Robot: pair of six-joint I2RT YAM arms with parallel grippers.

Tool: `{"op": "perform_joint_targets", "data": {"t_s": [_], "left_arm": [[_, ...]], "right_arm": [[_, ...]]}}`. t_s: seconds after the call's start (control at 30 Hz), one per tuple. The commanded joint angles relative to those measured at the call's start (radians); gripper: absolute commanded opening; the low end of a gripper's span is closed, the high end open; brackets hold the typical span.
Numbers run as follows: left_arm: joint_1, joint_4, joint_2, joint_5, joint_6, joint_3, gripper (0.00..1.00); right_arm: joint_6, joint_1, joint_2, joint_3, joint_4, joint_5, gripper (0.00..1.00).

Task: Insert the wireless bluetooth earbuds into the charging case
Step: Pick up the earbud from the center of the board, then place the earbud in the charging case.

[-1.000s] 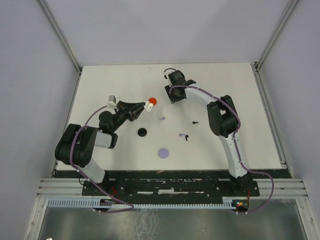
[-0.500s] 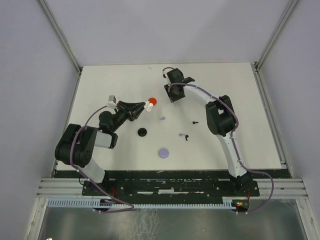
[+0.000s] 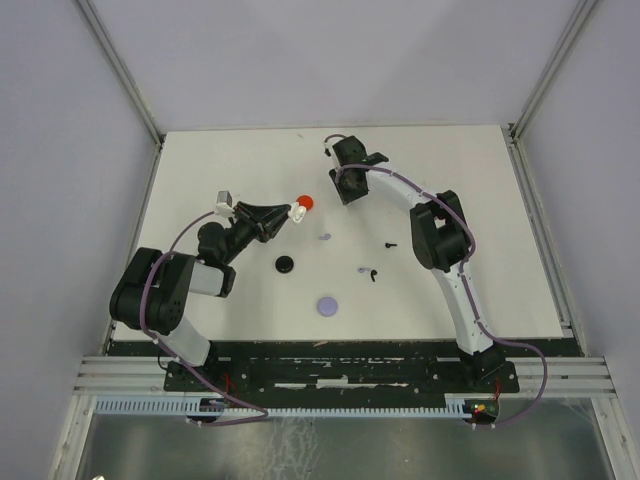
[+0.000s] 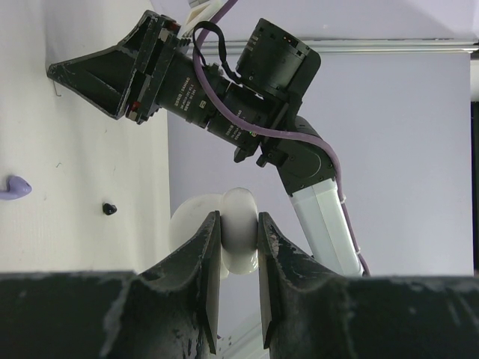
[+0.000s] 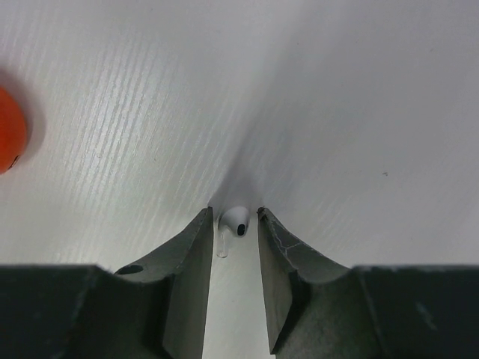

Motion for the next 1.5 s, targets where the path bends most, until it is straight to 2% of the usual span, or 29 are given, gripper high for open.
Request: {"op": "perform_joint_targets", "data": {"t_s": [0.0, 0.33, 0.5, 0.57, 0.73, 0.93, 1.1, 1.17, 1.3, 1.47], "left_arm": [[0.007, 0.051, 0.006, 0.01, -0.031, 0.026, 0.03], [0.007, 0.052, 0.006, 0.011, -0.033, 0.03, 0.03], [0.005, 0.048, 0.005, 0.011, -0.03, 0.032, 0.03], [0.006, 0.041, 0.003, 0.013, -0.027, 0.033, 0.03], [0.004, 0.02, -0.007, 0.014, -0.014, 0.031, 0.03], [-0.016, -0.006, -0.004, 0.011, -0.004, 0.052, 0.03], [-0.055, 0.032, 0.065, 0.011, -0.048, 0.097, 0.03], [-0.069, 0.088, 0.103, 0.01, -0.089, 0.115, 0.03], [-0.104, 0.158, 0.162, 0.009, -0.161, 0.16, 0.03], [-0.143, 0.149, 0.166, -0.007, -0.171, 0.188, 0.03]], "right_arm": [[-0.001, 0.002, 0.015, 0.045, -0.015, -0.001, 0.37], [0.002, 0.001, 0.033, 0.079, -0.041, -0.002, 0.27], [0.0, 0.001, -0.001, 0.054, -0.009, 0.0, 0.07], [0.005, 0.0, -0.079, -0.056, 0.085, -0.007, 0.03], [0.018, 0.0, -0.372, -0.398, 0.438, -0.058, 0.02], [0.03, -0.003, -0.642, -0.612, 0.635, -0.15, 0.01], [0.086, -0.003, -0.826, -0.804, 0.846, -0.264, 0.01], [0.106, -0.003, -0.88, -0.913, 0.974, -0.299, 0.01], [0.131, 0.0, -0.934, -1.136, 1.409, -0.324, 0.01], [0.124, -0.001, -0.906, -1.249, 1.683, -0.381, 0.01]]}}
